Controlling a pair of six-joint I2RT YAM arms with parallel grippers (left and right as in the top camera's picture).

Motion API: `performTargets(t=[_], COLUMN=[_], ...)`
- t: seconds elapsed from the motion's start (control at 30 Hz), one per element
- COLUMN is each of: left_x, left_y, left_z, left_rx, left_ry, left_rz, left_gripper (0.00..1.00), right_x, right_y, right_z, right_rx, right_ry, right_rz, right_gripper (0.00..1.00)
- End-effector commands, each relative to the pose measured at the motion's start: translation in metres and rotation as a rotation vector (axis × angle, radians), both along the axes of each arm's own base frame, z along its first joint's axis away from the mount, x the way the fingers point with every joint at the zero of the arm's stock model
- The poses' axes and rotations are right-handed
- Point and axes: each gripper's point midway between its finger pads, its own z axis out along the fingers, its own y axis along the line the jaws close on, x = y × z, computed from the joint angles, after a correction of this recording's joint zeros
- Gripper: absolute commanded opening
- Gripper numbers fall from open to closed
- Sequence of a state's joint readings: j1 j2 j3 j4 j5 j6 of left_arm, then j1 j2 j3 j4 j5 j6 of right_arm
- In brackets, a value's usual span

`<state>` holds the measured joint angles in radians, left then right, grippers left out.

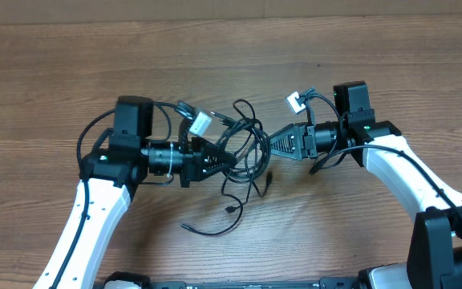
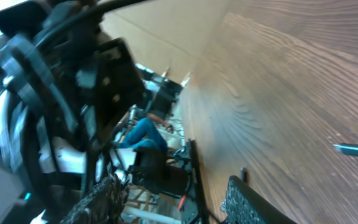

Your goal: Untangle cables

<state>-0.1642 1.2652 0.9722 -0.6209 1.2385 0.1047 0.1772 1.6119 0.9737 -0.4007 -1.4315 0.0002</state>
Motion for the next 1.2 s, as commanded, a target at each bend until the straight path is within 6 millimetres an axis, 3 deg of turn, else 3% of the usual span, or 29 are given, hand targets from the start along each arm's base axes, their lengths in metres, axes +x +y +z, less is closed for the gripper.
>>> performTargets(t=[0.0, 0.17, 0.57, 0.77, 1.17], left_x=[0.002, 0.001, -0.013, -0.013, -0.012], left_y=[0.008, 0.009, 0.006, 0.006, 0.006], left_z=[0.013, 0.017, 0.034, 0.033, 0.032], left_rx=[-0.039, -0.06, -0.161, -0.155, -0.151], left_ry=[-0.043, -0.04, -0.037, -0.042, -0.042], left_rz=[0.004, -0.002, -0.086, -0.082, -0.081], left_gripper=[0.04, 0.04, 0.04, 0.04, 0.04], right_x=[-0.008, -0.008, 0.0, -0.005, -0.014], right_y=[-0.001, -0.001, 0.0, 0.0, 0.022], right_z=[0.011, 0.018, 0.006, 0.017, 0.023], right_rx=[0.094, 0.126, 0.067, 0.123, 0.115], right_ry=[-0.044, -0.072, -0.05, -0.054, -0.022], right_rz=[0.058, 0.077, 0.038, 0.08, 0.152], right_gripper=[0.53, 0.56, 0.57, 0.57, 0.56])
